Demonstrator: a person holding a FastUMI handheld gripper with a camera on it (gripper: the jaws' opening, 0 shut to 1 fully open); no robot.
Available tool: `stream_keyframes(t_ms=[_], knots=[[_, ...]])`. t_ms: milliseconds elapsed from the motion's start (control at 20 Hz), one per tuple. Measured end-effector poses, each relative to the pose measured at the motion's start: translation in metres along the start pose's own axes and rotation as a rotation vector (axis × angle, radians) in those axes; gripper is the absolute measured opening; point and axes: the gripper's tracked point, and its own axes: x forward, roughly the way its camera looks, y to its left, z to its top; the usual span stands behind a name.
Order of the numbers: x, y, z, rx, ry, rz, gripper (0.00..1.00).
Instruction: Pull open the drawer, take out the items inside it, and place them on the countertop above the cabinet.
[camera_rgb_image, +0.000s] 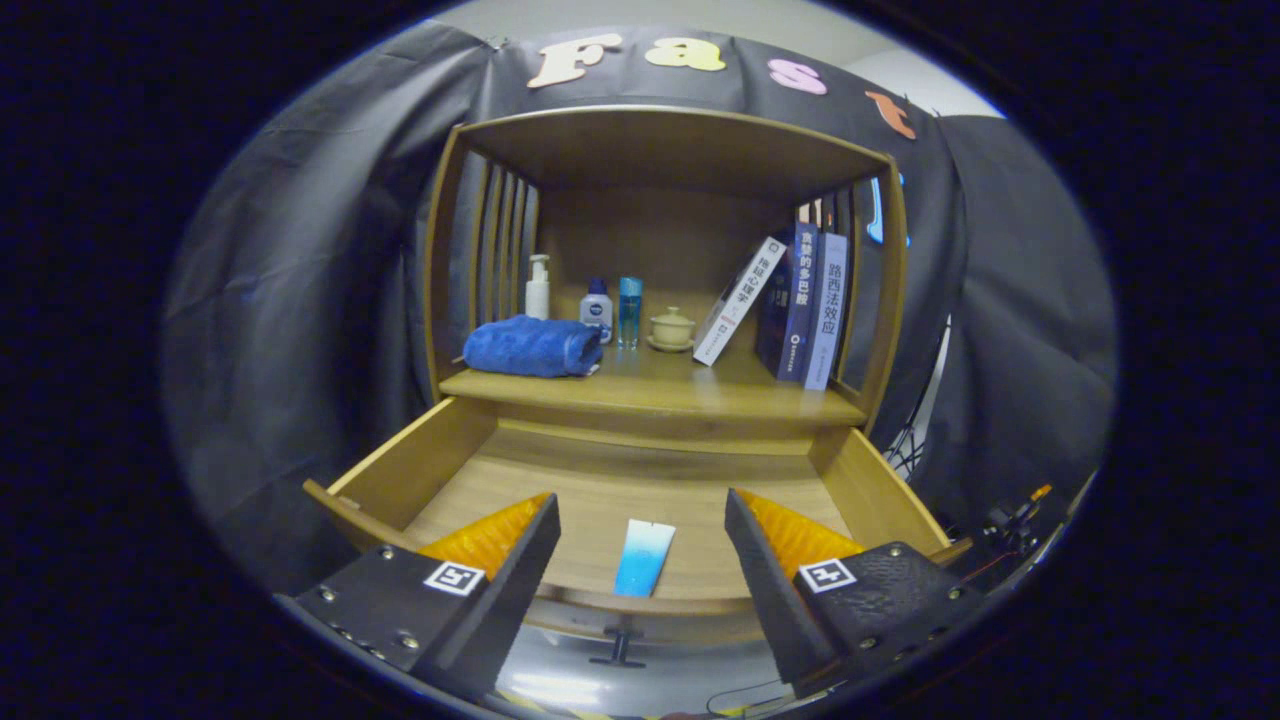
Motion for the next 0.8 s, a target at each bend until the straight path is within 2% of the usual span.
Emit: stream_keyframes(t_ms=[150, 250, 350, 650, 800], knots=[[0.035, -0.002, -0.019, -0.002, 0.158, 0.025, 0.98], [0.054, 0.008, -0.038, 0.03, 0.301, 0.082, 0.99], [0.074, 0.006, -0.051, 0.04, 0.41, 0.09, 0.99], [0.112, 0.008, -0.072, 0.062, 0.575, 0.069, 0.99], [0.12, -0.001, -0.09, -0.035, 0.66, 0.051, 0.99]])
